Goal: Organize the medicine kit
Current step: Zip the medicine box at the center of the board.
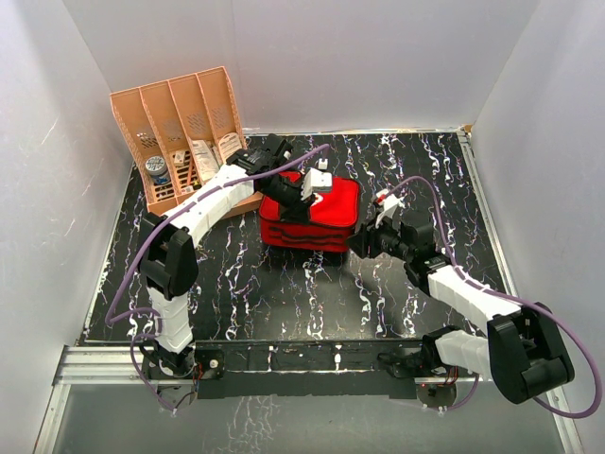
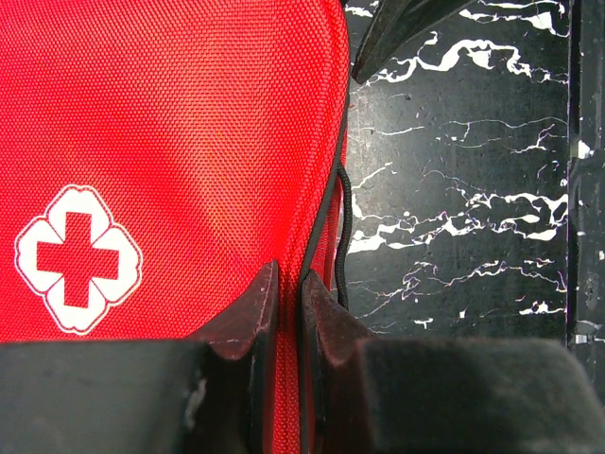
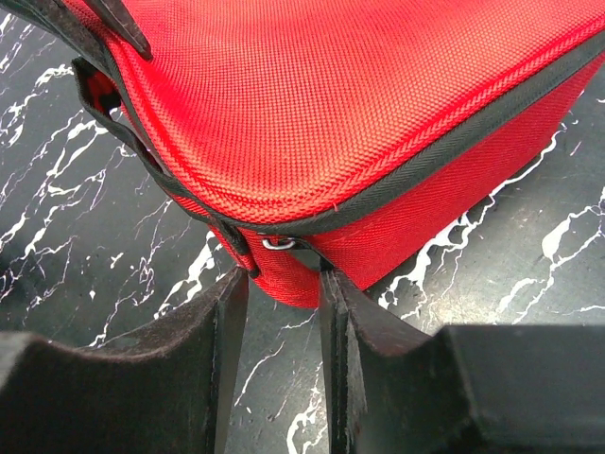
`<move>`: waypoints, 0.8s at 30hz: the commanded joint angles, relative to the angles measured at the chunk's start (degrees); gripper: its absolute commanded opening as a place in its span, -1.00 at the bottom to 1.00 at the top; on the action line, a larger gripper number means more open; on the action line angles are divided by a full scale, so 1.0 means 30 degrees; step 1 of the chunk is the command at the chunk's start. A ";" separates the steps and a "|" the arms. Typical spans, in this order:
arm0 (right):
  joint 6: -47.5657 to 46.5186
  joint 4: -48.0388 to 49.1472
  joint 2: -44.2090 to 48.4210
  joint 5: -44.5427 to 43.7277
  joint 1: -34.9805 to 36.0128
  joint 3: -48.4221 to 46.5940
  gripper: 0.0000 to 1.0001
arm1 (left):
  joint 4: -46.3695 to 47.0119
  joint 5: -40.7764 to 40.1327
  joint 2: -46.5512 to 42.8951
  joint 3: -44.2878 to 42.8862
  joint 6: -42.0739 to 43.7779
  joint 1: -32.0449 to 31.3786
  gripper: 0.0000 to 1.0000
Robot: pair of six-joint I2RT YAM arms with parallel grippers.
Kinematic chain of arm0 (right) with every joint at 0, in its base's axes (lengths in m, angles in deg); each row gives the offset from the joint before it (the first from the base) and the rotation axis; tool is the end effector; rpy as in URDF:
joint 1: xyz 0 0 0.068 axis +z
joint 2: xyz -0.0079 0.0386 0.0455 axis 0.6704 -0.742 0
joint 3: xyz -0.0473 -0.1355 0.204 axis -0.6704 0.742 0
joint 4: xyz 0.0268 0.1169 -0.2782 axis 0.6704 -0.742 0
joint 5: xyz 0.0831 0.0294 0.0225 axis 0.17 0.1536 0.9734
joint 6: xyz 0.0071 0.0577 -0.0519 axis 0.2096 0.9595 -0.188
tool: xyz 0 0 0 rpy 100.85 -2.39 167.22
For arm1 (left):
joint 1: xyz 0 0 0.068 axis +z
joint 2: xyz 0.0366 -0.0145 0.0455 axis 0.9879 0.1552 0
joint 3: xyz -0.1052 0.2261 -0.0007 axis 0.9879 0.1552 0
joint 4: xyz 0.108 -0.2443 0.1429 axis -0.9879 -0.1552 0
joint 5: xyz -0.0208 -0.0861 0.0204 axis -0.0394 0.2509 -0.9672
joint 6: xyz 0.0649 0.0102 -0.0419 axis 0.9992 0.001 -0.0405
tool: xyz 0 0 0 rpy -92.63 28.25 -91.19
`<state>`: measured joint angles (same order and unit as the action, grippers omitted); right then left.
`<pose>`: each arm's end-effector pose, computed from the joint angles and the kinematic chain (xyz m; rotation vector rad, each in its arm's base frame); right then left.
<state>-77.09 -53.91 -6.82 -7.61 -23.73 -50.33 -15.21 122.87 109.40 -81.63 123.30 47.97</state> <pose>0.2790 0.1247 0.1435 -0.4992 1.9521 0.7630 0.3608 -0.2885 0.2417 1.7353 1.6511 -0.8243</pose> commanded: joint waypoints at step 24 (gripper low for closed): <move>-0.1696 0.0191 0.0445 -0.1856 0.0014 -0.1278 -0.25 | -0.2020 0.2041 -0.0162 -0.1145 0.0504 -0.0016 -1.00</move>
<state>-80.65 -56.68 -6.23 -11.56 -23.71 -52.62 -17.37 123.07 109.60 -82.70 125.09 48.32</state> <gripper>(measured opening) 0.365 0.085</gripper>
